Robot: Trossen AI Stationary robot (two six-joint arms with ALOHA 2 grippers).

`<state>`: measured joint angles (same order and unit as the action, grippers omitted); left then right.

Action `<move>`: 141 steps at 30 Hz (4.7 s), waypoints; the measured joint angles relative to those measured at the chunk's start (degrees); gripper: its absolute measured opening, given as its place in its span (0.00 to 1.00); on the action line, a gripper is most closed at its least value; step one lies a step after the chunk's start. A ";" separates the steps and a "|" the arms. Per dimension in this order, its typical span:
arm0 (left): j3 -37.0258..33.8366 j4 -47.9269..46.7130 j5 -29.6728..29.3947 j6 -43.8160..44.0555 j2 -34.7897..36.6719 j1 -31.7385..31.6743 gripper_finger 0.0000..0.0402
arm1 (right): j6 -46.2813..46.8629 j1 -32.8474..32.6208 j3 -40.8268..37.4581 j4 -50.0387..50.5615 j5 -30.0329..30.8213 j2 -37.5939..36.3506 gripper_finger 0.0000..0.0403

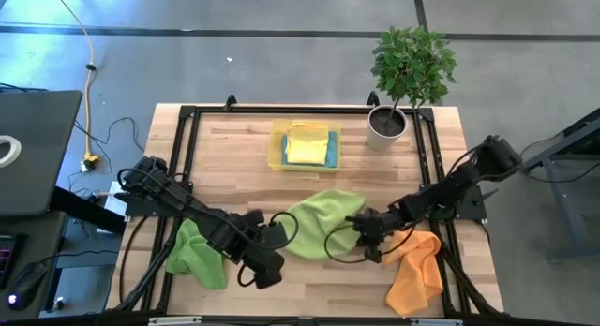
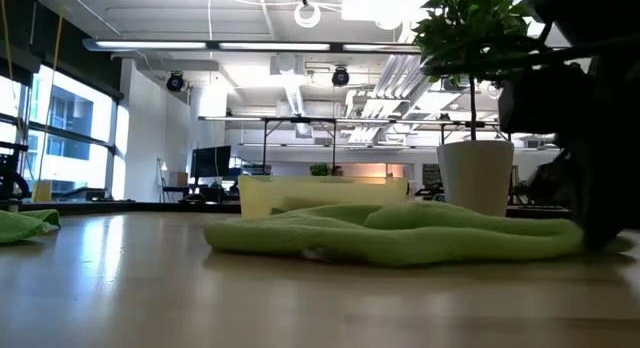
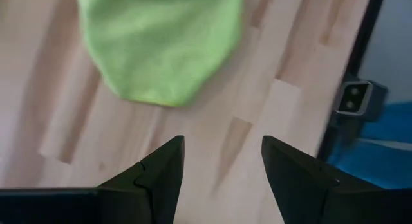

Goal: Fold microfiber towels
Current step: Fold the light green microfiber cloth

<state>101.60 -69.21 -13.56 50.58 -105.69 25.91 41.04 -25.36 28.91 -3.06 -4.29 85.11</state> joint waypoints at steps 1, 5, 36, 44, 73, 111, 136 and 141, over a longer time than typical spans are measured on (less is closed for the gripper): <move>0.00 -0.02 -1.32 -0.88 0.00 0.00 0.49 | 2.32 0.34 -0.04 0.10 -1.15 -1.44 0.01; 0.00 -0.28 -3.74 -5.12 0.00 -0.57 0.49 | 11.37 1.82 0.17 -1.01 -3.75 -7.09 0.00; -32.53 61.83 -6.28 -26.77 -1.02 -6.82 0.49 | 19.00 16.76 30.34 47.63 5.63 -10.09 0.00; -40.30 70.82 -4.14 -34.12 -0.92 -9.57 0.49 | 20.45 16.76 30.25 47.22 6.47 -7.64 0.00; -37.96 74.96 0.13 -57.29 -11.19 -10.51 0.49 | 23.07 19.03 30.23 42.36 5.37 -1.04 0.00; -37.72 61.77 7.09 -13.43 15.07 -11.45 0.00 | 4.14 17.08 32.38 56.62 -20.71 -4.40 0.00; -37.66 43.51 4.87 -8.08 19.02 -19.50 0.00 | -1.08 17.56 46.01 66.29 22.91 -7.10 0.00; -37.66 43.19 4.76 -12.89 19.36 -24.36 0.00 | -3.88 20.34 45.92 65.65 27.71 -7.07 0.00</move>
<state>63.94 -26.02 -8.80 37.69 -86.33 1.55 37.16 -5.02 74.83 62.59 23.41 78.04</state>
